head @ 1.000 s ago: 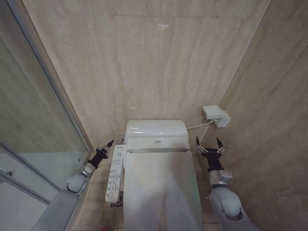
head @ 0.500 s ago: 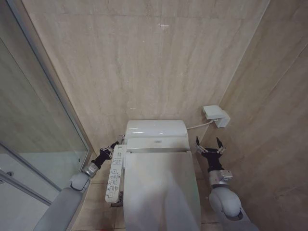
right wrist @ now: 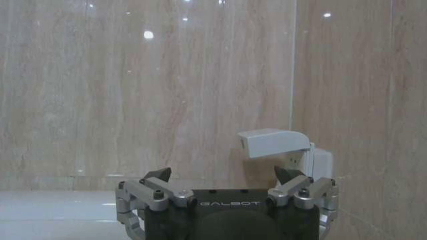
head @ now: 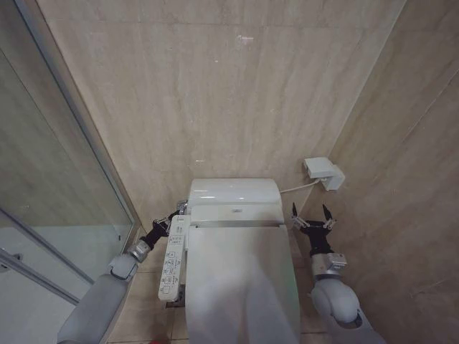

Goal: Open the toilet lid, clean the toilet bowl with a toilet brush, close the toilet lid, and flush.

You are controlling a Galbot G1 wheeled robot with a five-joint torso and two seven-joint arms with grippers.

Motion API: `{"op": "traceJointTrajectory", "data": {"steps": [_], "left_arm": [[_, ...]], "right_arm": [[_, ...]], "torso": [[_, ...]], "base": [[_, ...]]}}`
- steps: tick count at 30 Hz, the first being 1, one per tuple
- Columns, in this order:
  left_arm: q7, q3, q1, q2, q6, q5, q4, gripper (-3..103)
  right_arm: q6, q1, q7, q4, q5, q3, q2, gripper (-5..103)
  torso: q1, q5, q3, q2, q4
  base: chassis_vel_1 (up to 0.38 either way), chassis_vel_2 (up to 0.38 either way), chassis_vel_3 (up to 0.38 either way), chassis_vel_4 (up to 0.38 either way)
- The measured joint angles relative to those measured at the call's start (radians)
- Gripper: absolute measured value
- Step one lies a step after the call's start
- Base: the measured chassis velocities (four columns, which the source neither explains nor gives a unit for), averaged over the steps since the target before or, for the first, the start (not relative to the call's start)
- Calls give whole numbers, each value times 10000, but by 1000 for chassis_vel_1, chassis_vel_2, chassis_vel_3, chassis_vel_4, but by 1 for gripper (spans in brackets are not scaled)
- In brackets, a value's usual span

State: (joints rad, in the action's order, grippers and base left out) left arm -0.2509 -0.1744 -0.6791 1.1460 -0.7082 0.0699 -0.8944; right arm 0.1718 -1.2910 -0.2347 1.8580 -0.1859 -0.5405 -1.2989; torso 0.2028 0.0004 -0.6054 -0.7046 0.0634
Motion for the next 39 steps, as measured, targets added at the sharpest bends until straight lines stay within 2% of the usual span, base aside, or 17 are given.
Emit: {"op": "traceJointTrajectory", "data": {"steps": [34, 39], "left_arm": [[-29, 61, 57, 89, 60, -23, 59, 0], [-1, -467, -335, 171, 142, 4, -248, 0]], "right_arm": [[0, 0, 0, 0, 0, 0, 1, 100], [0, 0, 0, 0, 0, 0, 0, 100]], "torso": [[0, -3, 0, 1, 6], [2, -13, -2, 2, 17]], "base": [[0, 0, 0, 0], [0, 0, 0, 0]]}}
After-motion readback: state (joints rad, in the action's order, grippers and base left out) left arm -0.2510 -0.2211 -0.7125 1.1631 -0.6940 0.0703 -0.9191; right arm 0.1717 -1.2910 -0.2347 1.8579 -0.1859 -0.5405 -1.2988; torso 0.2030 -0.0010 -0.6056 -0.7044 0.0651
